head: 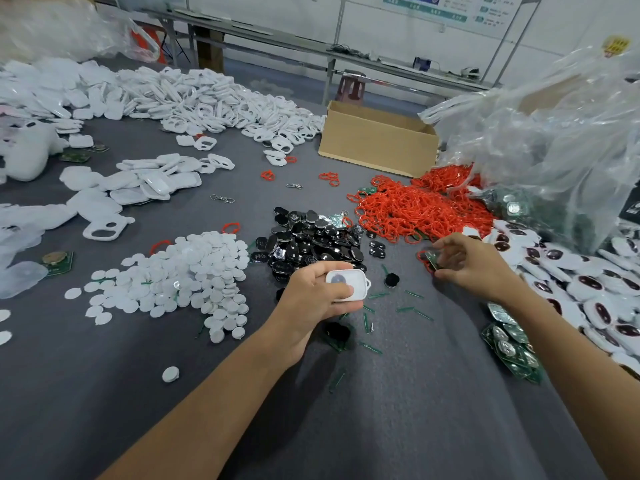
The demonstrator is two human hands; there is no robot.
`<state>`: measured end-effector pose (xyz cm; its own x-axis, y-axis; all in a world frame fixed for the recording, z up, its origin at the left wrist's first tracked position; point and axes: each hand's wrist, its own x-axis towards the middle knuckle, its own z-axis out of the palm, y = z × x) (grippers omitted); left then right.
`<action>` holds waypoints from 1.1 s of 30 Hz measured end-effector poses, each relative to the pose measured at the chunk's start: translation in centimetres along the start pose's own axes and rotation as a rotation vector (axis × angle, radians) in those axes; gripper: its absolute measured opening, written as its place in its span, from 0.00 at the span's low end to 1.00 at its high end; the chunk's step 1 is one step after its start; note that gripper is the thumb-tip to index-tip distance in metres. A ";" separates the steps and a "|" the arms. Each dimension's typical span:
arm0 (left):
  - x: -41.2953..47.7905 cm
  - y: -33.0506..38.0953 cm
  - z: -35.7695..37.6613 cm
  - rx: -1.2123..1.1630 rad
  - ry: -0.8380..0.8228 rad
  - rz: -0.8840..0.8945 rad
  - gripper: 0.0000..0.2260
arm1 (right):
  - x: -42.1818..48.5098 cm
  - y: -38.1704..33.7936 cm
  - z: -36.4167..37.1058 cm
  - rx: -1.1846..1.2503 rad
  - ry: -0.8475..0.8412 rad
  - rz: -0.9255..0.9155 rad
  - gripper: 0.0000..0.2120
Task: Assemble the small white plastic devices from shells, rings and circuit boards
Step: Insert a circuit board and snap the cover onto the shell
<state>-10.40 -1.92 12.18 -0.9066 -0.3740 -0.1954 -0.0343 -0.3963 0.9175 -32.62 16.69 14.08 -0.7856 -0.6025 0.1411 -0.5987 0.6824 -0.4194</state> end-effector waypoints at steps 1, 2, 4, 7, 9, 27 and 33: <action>0.0 0.0 0.0 0.000 0.001 -0.001 0.13 | -0.1 0.0 0.1 0.001 0.031 0.004 0.16; 0.0 0.0 0.0 0.000 0.001 -0.002 0.13 | -0.2 0.0 0.2 0.001 0.072 0.016 0.13; 0.0 0.0 -0.1 -0.002 0.000 0.000 0.13 | -0.2 -0.3 0.5 0.007 0.127 0.051 0.09; 0.1 0.0 -0.1 0.003 -0.003 0.001 0.13 | 0.1 -0.7 1.1 0.026 0.107 0.103 0.13; 0.1 0.0 -0.1 0.008 -0.003 0.000 0.13 | 0.3 -1.1 1.2 0.022 0.109 0.130 0.15; 0.1 0.1 -0.1 -0.012 0.018 -0.003 0.13 | -4.5 -8.0 2.7 0.617 0.062 -0.015 0.09; 0.1 -0.2 -0.1 -0.023 0.020 0.010 0.14 | -6.2 -9.8 4.0 0.831 0.125 -0.037 0.16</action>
<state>-10.48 -1.99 11.97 -0.8981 -0.3950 -0.1935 -0.0152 -0.4119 0.9111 -21.24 12.08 13.70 -0.8086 -0.5345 0.2458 -0.3528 0.1063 -0.9296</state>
